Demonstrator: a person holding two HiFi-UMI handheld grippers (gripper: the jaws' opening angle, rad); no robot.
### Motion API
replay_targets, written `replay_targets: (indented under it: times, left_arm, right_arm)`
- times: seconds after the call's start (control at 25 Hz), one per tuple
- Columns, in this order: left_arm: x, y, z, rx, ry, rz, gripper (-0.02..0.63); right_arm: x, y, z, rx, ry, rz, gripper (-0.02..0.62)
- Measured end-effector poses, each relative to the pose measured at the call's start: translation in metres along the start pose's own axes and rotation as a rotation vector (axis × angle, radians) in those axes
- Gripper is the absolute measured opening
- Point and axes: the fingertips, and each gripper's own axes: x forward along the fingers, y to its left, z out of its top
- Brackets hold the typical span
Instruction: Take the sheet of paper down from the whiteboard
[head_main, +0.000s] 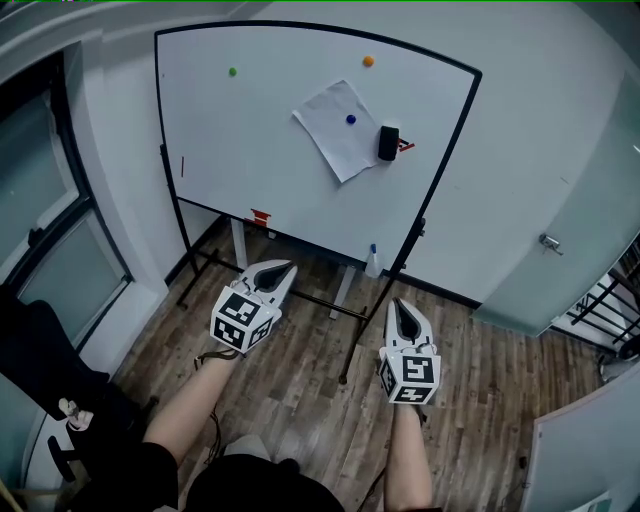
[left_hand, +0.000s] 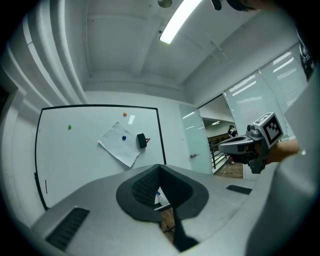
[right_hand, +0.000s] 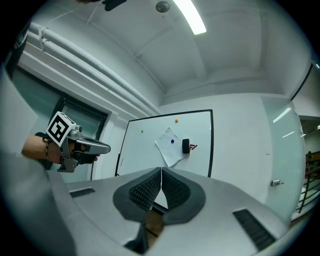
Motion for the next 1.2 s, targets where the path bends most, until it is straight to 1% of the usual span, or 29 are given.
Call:
replay_targets:
  times: [0.16, 0.36, 0.6, 0.96, 1.2]
  left_arm:
    - [0.006, 0.009, -0.003, -0.004, 0.005, 0.014, 0.012]
    - [0.016, 0.034, -0.014, -0.023, 0.009, 0.037, 0.012]
    - [0.053, 0.071, -0.023, -0.031, -0.002, 0.026, 0.012]
    - [0.126, 0.147, -0.018, -0.015, -0.012, 0.001, 0.014]
    - [0.160, 0.200, -0.016, -0.007, -0.014, -0.007, 0.012]
  right_arm:
    - [0.015, -0.004, 0.002, 0.001, -0.006, 0.012, 0.021]
    - [0.041, 0.000, -0.001, -0.007, -0.005, 0.031, 0.021]
    - [0.085, -0.008, -0.008, -0.025, -0.001, 0.017, 0.021]
    - [0.185, -0.026, 0.005, -0.029, -0.017, -0.016, 0.021]
    - [0.244, -0.026, 0.019, -0.013, -0.034, -0.024, 0.021]
